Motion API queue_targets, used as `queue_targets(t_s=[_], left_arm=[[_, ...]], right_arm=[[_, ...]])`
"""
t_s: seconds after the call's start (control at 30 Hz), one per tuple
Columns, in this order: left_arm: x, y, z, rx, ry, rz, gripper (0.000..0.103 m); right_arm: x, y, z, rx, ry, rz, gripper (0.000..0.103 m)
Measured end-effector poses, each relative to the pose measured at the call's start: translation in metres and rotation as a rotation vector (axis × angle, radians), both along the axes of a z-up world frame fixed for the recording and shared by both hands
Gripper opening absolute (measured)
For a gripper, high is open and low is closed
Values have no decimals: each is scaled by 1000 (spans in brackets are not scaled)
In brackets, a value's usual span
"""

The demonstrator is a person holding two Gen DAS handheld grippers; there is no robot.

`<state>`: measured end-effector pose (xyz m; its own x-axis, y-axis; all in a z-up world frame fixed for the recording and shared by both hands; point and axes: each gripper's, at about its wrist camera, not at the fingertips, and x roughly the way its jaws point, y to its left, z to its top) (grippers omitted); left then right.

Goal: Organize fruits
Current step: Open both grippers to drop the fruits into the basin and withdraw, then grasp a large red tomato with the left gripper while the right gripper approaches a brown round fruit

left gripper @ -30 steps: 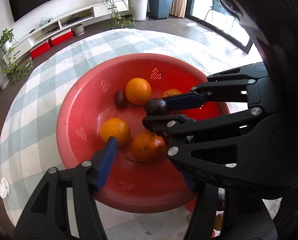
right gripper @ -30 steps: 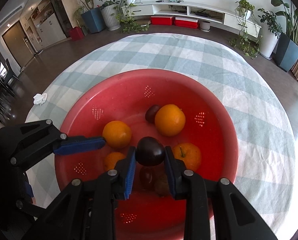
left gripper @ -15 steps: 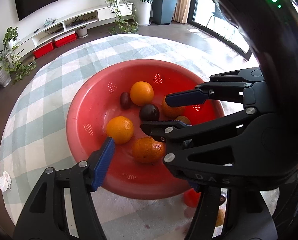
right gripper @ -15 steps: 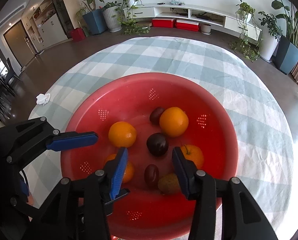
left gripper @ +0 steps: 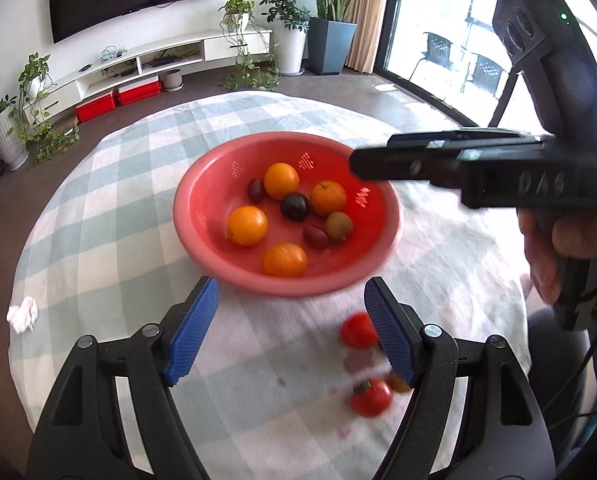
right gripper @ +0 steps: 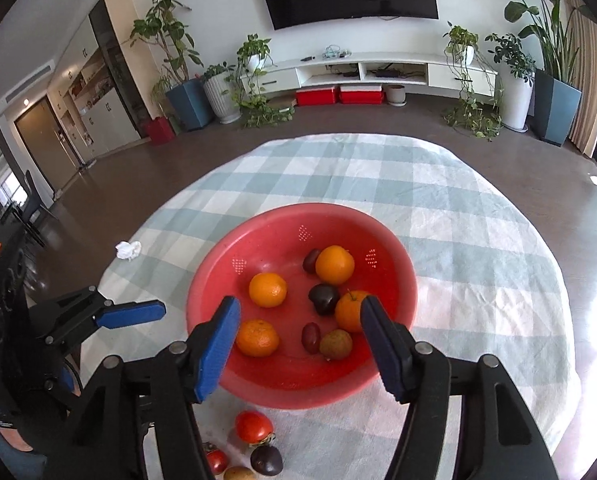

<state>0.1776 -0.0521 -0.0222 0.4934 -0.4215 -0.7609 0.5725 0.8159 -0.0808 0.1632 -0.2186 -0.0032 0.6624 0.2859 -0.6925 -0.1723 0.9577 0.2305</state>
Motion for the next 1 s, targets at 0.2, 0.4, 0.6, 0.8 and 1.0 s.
queue_targets(t_s=[0.2, 0.4, 0.6, 0.8, 1.0], left_arm=[[-47, 17, -9, -20, 17, -19, 78], [-95, 25, -29, -42, 39, -47, 98], [-116, 15, -39, 3, -17, -73, 103], [-105, 2, -37, 64, -14, -110, 103], [-84, -11, -46, 145, -4, -208, 102]], right_arm=[[-58, -4, 3, 99, -37, 1, 77], [-109, -3, -12, 158, -32, -15, 83], [-142, 1, -26, 186, -8, -48, 89], [-159, 1, -44, 244, 45, -75, 94], [-167, 1, -55, 254, 88, -85, 94]])
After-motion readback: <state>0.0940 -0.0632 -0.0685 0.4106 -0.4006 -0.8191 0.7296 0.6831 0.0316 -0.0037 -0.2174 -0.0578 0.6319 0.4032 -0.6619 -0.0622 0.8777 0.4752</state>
